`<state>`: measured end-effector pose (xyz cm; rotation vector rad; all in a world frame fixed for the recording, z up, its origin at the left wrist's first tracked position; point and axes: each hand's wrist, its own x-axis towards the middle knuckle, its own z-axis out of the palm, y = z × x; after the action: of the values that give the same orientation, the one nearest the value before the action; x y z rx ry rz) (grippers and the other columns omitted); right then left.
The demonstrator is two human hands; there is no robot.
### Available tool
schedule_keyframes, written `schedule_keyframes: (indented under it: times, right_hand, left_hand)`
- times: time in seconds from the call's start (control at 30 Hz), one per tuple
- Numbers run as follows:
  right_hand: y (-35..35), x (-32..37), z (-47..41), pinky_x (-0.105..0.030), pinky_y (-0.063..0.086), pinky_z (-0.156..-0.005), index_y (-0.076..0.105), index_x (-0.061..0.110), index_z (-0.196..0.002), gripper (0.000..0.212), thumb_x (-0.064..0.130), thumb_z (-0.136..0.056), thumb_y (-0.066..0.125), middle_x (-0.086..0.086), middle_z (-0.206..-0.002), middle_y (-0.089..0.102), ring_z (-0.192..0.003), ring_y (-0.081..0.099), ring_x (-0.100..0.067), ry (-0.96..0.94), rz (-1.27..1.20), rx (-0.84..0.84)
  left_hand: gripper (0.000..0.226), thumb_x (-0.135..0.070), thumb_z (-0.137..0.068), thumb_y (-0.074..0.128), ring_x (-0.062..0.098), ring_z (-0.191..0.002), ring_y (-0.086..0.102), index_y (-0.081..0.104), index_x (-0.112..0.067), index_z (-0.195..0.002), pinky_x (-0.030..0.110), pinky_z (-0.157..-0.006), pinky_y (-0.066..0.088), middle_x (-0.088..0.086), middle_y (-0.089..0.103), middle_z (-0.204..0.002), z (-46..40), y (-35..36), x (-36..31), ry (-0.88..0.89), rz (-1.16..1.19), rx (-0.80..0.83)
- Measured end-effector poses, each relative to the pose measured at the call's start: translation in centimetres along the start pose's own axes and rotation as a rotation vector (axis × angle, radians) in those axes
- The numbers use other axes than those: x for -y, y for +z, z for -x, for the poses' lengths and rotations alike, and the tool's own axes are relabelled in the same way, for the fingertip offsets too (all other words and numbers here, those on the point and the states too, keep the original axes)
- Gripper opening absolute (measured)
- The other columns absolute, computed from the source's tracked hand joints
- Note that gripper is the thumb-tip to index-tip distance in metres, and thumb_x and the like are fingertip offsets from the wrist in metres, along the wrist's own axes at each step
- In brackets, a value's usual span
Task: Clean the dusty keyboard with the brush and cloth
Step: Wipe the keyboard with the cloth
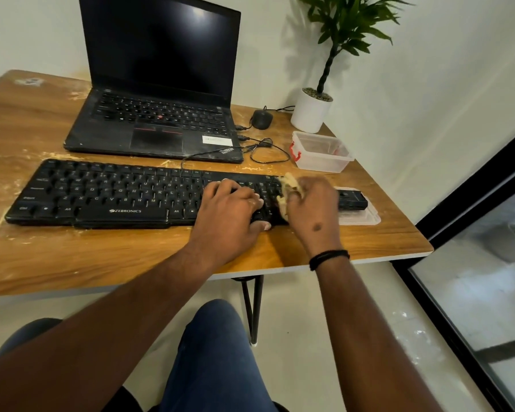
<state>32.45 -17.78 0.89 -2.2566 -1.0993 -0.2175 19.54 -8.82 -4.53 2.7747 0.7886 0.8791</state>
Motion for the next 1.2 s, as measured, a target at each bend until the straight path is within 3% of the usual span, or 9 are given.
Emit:
schedule_keyframes:
  times: [0.1,0.2,0.33,0.5,0.67,0.87,1.03,1.13,1.2]
  right_hand:
    - [0.8,-1.2,-1.8,-0.037,0.056,-0.086,0.073,0.006,-0.104,0.015,0.012,-0.093,0.064,-0.013,-0.107,0.067,-0.094,0.065,-0.026,0.094,0.131,0.009]
    - [2.1,-1.0,-2.9,-0.041,0.056,-0.091,0.071,0.006,-0.105,0.015,0.008,-0.093,0.061,-0.014,-0.112,0.063,-0.097,0.064,-0.028,0.037,0.217,0.095]
    - [1.3,-0.6,-5.3,-0.039,0.054,-0.097,0.067,0.005,-0.121,0.030,0.007,-0.092,0.065,-0.015,-0.120,0.065,-0.109,0.064,-0.030,0.087,0.139,0.052]
    - [2.6,0.3,-3.9,-0.038,0.053,-0.094,0.069,0.007,-0.116,0.022,0.009,-0.095,0.061,-0.013,-0.122,0.063,-0.108,0.063,-0.027,-0.052,0.175,0.114]
    - [2.8,-0.2,-4.0,-0.036,0.049,-0.095,0.067,0.012,-0.125,0.030,0.014,-0.095,0.060,-0.011,-0.126,0.062,-0.113,0.060,-0.027,-0.060,0.160,0.003]
    - [0.1,-0.5,-2.6,-0.024,0.056,-0.076,0.072,0.023,-0.095,0.009,0.021,-0.087,0.075,0.010,-0.088,0.072,-0.086,0.070,-0.008,0.204,-0.534,-0.175]
    - [-2.6,-2.2,-0.7,-0.035,0.061,-0.076,0.058,0.024,-0.110,0.039,0.003,-0.083,0.076,-0.008,-0.108,0.073,-0.096,0.074,-0.021,0.369,-1.055,-0.143]
    - [-3.2,-2.7,0.8,-0.045,0.061,-0.082,0.057,0.031,-0.119,0.051,0.000,-0.083,0.075,-0.010,-0.119,0.068,-0.106,0.071,-0.024,0.326,-1.127,-0.103]
    - [-3.4,-2.8,1.4,-0.048,0.060,-0.087,0.059,0.027,-0.123,0.051,-0.003,-0.084,0.074,-0.006,-0.117,0.070,-0.106,0.071,-0.022,0.301,-1.183,-0.082]
  left_hand:
    - [0.054,-0.063,-0.090,0.057,0.016,-0.123,0.044,0.067,-0.028,-0.129,0.041,-0.107,0.029,-0.013,0.065,-0.125,-0.1,0.2,0.1,0.001,-0.003,0.006]
    - [0.055,-0.065,-0.090,0.056,0.016,-0.122,0.045,0.067,-0.029,-0.130,0.040,-0.107,0.030,-0.013,0.065,-0.125,-0.1,0.2,0.2,0.005,-0.013,0.000]
    - [0.055,-0.065,-0.089,0.057,0.016,-0.122,0.045,0.068,-0.029,-0.129,0.040,-0.106,0.030,-0.013,0.065,-0.124,-0.1,0.3,0.1,0.005,-0.016,0.009]
    - [0.054,-0.065,-0.089,0.057,0.016,-0.123,0.045,0.068,-0.029,-0.128,0.041,-0.107,0.030,-0.013,0.066,-0.124,-0.1,0.2,0.2,0.004,-0.027,0.002]
    - [0.054,-0.064,-0.090,0.056,0.017,-0.123,0.044,0.068,-0.028,-0.129,0.041,-0.107,0.029,-0.011,0.066,-0.125,-0.1,0.0,0.1,0.012,-0.039,0.012]
    - [0.056,-0.066,-0.092,0.050,0.016,-0.127,0.044,0.068,-0.027,-0.128,0.042,-0.111,0.027,-0.011,0.065,-0.128,-0.2,-0.3,-0.2,0.009,-0.027,0.013]
    - [0.051,-0.060,-0.098,0.041,0.014,-0.123,0.048,0.065,-0.025,-0.127,0.043,-0.111,0.032,-0.007,0.064,-0.124,-0.1,-0.7,-0.4,-0.018,0.141,-0.102]
    - [0.044,-0.052,-0.101,0.044,0.011,-0.120,0.052,0.065,-0.023,-0.126,0.042,-0.105,0.039,-0.008,0.063,-0.124,-0.3,-1.1,-1.2,-0.046,0.331,-0.239]
    - [0.041,-0.051,-0.101,0.049,0.006,-0.115,0.056,0.066,-0.023,-0.125,0.034,-0.098,0.046,-0.009,0.065,-0.121,-1.0,-1.8,-2.9,-0.119,0.541,-0.268]
